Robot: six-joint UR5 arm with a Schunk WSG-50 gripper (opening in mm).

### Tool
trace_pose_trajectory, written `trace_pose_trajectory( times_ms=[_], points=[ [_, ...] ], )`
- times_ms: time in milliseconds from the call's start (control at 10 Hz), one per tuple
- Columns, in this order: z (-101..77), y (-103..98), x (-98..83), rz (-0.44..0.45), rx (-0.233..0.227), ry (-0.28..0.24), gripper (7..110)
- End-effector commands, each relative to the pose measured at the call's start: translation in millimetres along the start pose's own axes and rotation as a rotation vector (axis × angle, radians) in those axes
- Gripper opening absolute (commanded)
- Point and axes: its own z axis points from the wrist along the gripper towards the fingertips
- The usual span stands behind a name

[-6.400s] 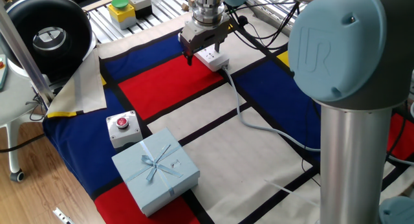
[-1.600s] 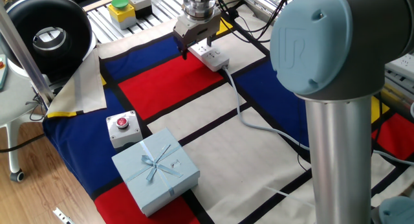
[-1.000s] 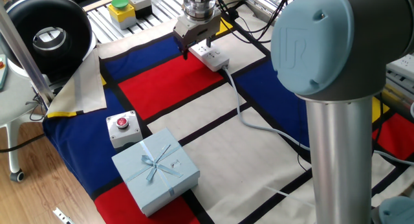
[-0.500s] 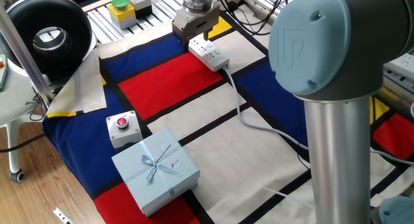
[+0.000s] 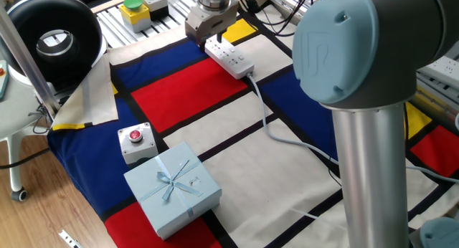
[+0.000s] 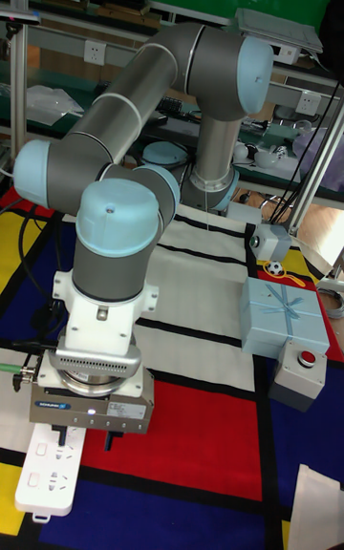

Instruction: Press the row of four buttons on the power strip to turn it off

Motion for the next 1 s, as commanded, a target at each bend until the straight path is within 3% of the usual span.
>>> trace_pose_trajectory(
  times_ms=[0, 500, 600, 700, 900],
  points=[
    [-0.6, 2, -7.3, -0.003, -0.021, -0.016, 22],
    [-11.4, -6, -6.4, -0.011, 0.006, -0.015, 22],
    [-12.4, -9, -8.9, -0.002, 0.022, -0.024, 44],
    [-13.1, -14, -13.5, 0.0, 0.043, -0.042, 44],
    [-12.7, -8, -11.4, -0.003, 0.019, -0.033, 44]
  ],
)
